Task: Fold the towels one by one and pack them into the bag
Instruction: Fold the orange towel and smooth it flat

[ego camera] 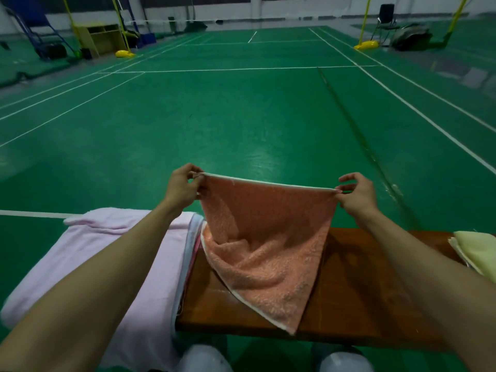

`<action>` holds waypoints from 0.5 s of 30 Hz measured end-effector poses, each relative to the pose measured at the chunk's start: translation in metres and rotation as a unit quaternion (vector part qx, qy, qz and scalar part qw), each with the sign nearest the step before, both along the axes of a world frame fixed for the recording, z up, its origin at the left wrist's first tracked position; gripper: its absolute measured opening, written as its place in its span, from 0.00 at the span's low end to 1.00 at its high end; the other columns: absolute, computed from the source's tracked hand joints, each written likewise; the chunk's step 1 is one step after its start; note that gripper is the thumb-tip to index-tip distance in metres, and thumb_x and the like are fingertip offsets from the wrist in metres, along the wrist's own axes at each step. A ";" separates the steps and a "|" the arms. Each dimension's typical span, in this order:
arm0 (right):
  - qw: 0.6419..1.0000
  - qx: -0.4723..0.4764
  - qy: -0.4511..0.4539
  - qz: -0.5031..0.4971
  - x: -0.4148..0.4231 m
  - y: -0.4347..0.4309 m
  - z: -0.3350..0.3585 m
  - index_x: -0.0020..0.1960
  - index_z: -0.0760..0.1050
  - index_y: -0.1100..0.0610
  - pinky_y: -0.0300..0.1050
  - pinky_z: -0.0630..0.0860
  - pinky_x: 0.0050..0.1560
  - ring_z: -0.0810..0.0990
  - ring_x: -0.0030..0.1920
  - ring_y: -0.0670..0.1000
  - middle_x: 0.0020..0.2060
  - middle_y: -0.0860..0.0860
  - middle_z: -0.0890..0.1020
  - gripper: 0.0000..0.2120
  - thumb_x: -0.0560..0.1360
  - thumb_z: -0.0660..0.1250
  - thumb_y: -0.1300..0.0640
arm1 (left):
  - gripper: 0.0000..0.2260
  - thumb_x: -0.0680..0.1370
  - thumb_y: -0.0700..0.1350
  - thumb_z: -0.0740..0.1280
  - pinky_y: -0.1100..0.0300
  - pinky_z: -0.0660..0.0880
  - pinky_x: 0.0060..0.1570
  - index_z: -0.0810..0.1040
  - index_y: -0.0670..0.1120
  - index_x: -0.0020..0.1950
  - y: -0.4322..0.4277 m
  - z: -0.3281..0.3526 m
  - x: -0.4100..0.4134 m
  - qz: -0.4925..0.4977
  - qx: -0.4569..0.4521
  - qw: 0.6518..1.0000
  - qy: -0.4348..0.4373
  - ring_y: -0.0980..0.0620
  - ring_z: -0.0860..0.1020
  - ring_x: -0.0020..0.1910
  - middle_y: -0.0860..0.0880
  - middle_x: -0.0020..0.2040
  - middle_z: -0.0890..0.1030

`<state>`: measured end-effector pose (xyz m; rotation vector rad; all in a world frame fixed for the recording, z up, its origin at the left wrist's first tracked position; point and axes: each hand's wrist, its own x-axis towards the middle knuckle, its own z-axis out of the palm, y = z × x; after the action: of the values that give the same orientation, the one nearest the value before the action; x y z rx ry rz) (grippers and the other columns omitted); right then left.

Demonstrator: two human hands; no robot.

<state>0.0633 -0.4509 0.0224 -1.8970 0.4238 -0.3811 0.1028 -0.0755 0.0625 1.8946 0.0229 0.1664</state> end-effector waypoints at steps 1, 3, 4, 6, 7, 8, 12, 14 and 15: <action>1.000 0.013 0.001 -0.008 0.008 -0.004 -0.002 0.48 0.73 0.53 0.45 0.72 0.34 0.76 0.35 0.51 0.38 0.53 0.80 0.19 0.69 0.70 0.74 | 0.10 0.79 0.32 0.63 0.58 0.78 0.27 0.73 0.46 0.42 -0.004 -0.004 0.010 0.001 -0.009 1.000 0.006 0.57 0.78 0.23 0.44 0.40 0.75; 0.999 0.037 0.011 -0.019 0.019 -0.010 -0.008 0.48 0.72 0.53 0.48 0.73 0.34 0.76 0.36 0.52 0.38 0.53 0.79 0.19 0.69 0.69 0.75 | 0.10 0.78 0.32 0.65 0.60 0.78 0.28 0.73 0.45 0.41 -0.011 -0.014 0.027 0.003 -0.029 0.999 0.021 0.57 0.78 0.24 0.44 0.37 0.76; 0.998 0.051 0.020 -0.022 0.025 -0.014 -0.013 0.49 0.72 0.54 0.51 0.75 0.36 0.76 0.37 0.53 0.38 0.53 0.78 0.18 0.70 0.68 0.76 | 0.10 0.77 0.31 0.65 0.61 0.78 0.29 0.73 0.44 0.40 -0.015 -0.022 0.035 0.001 -0.040 0.999 0.030 0.57 0.78 0.24 0.43 0.37 0.77; 0.996 0.084 0.033 -0.027 0.036 -0.021 -0.026 0.49 0.70 0.55 0.55 0.78 0.39 0.76 0.37 0.54 0.38 0.54 0.77 0.19 0.70 0.66 0.78 | 0.09 0.77 0.30 0.65 0.64 0.79 0.30 0.74 0.42 0.40 -0.022 -0.037 0.050 -0.008 -0.066 0.997 0.044 0.57 0.79 0.26 0.42 0.37 0.78; 0.994 0.097 0.036 -0.031 0.041 -0.026 -0.032 0.47 0.69 0.54 0.56 0.79 0.40 0.76 0.38 0.54 0.38 0.54 0.76 0.21 0.69 0.66 0.79 | 0.09 0.76 0.30 0.66 0.64 0.79 0.31 0.74 0.42 0.40 -0.026 -0.044 0.057 -0.010 -0.075 0.996 0.048 0.56 0.80 0.27 0.42 0.37 0.78; 0.993 0.104 0.038 -0.036 0.046 -0.029 -0.037 0.46 0.69 0.52 0.56 0.79 0.41 0.76 0.38 0.54 0.38 0.54 0.76 0.22 0.69 0.66 0.79 | 0.09 0.76 0.30 0.67 0.64 0.79 0.32 0.75 0.41 0.40 -0.029 -0.049 0.062 -0.007 -0.083 0.995 0.049 0.55 0.80 0.28 0.42 0.37 0.78; 0.990 0.123 0.021 -0.067 0.076 -0.045 -0.043 0.45 0.68 0.51 0.50 0.80 0.41 0.78 0.39 0.53 0.36 0.54 0.77 0.22 0.70 0.68 0.77 | 0.09 0.74 0.29 0.68 0.64 0.80 0.35 0.76 0.42 0.40 -0.042 -0.063 0.091 0.011 -0.124 0.991 0.042 0.52 0.80 0.34 0.45 0.37 0.79; 0.988 0.133 -0.002 -0.072 0.091 -0.049 -0.034 0.49 0.69 0.54 0.49 0.79 0.44 0.78 0.39 0.52 0.36 0.54 0.77 0.20 0.70 0.68 0.77 | 0.10 0.73 0.29 0.69 0.64 0.80 0.35 0.76 0.44 0.40 -0.049 -0.062 0.102 0.016 -0.142 0.989 0.033 0.52 0.80 0.35 0.46 0.37 0.80; 0.987 0.140 -0.017 -0.073 0.098 -0.050 -0.028 0.50 0.69 0.55 0.48 0.78 0.45 0.78 0.38 0.51 0.36 0.53 0.77 0.20 0.70 0.67 0.77 | 0.11 0.73 0.28 0.68 0.64 0.80 0.36 0.76 0.44 0.40 -0.052 -0.061 0.107 0.020 -0.152 0.988 0.026 0.54 0.80 0.34 0.47 0.37 0.80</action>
<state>0.1610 -0.5012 -0.0054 -1.5888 0.5651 -0.4268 0.2098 -0.1275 0.0020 1.5947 0.1164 0.1321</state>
